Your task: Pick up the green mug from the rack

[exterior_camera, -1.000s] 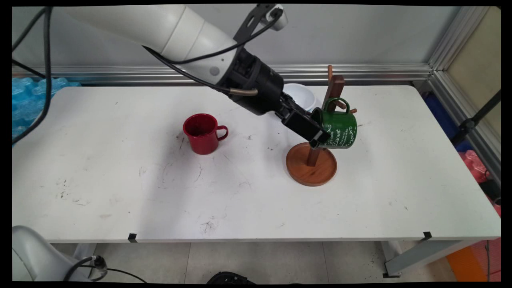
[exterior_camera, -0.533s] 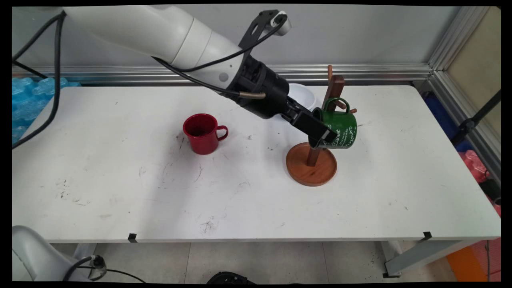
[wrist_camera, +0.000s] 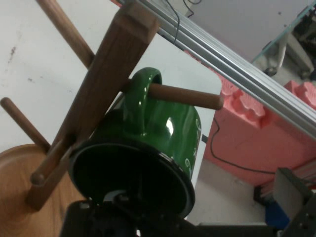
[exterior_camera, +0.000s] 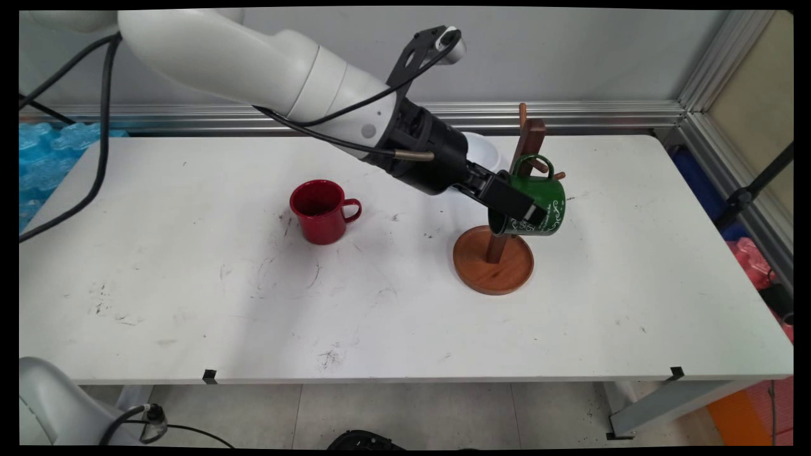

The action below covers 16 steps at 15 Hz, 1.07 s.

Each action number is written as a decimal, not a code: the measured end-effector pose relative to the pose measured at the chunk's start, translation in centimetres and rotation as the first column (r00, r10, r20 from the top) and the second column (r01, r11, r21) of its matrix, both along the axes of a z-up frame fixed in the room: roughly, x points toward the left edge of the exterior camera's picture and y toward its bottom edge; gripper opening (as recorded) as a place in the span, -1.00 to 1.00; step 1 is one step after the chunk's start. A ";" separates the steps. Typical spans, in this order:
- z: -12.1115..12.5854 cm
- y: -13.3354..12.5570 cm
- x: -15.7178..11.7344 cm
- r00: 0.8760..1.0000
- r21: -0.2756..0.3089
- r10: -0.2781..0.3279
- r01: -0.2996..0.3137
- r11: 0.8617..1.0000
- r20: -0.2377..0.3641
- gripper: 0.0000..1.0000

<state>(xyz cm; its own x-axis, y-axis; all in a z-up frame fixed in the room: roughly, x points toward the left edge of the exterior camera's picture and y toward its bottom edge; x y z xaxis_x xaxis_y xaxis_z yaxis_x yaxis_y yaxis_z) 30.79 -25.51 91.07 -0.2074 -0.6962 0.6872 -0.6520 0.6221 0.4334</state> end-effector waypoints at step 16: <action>-1.7 -0.6 -1.7 0.998 0.020 0.028 -0.027 0.999 -0.059 -1.00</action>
<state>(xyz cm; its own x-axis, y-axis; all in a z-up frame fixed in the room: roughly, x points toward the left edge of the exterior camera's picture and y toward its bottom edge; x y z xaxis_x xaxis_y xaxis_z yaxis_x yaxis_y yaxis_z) 29.08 -26.09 89.38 -0.1474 -0.7144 0.6840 -0.6413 0.5955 0.4838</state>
